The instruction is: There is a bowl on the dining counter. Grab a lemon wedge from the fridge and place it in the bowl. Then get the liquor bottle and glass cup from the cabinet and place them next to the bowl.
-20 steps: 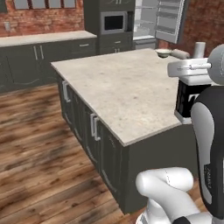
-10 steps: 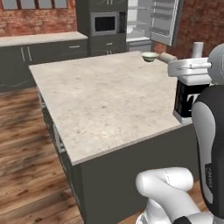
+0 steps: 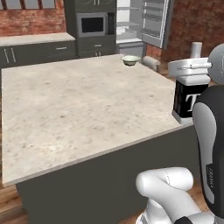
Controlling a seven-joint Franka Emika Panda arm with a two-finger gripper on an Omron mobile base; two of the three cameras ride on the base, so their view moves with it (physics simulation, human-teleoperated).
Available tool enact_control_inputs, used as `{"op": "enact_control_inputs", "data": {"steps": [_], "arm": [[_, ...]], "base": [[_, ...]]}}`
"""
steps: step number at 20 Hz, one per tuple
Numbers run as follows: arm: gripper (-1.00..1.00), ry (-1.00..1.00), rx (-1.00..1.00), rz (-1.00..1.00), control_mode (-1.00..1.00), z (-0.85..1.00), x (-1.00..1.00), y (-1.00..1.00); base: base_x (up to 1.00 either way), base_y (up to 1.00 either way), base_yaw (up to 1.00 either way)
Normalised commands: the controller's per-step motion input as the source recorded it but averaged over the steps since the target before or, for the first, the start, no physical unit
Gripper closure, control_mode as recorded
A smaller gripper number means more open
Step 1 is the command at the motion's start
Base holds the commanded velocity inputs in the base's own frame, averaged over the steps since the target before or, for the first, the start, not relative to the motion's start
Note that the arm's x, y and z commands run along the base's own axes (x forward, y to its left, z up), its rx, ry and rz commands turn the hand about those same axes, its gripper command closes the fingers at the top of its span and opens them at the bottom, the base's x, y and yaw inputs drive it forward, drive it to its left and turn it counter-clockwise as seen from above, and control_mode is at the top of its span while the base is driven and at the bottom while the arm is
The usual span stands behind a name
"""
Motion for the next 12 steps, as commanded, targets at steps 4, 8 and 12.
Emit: {"op": "enact_control_inputs", "data": {"steps": [4, 8, 12], "arm": [[1.00, 0.00, 0.00, 0.00, 1.00, 0.00, 0.00, 0.00], [1.00, 0.00, 0.00, 0.00, 1.00, 0.00, 0.00, 0.00], [1.00, 0.00, 0.00, 0.00, 1.00, 0.00, 0.00, 0.00]], "base": [[0.37, -1.00, 0.06], [0.36, -1.00, 0.09], [0.32, -1.00, 0.14]]}}
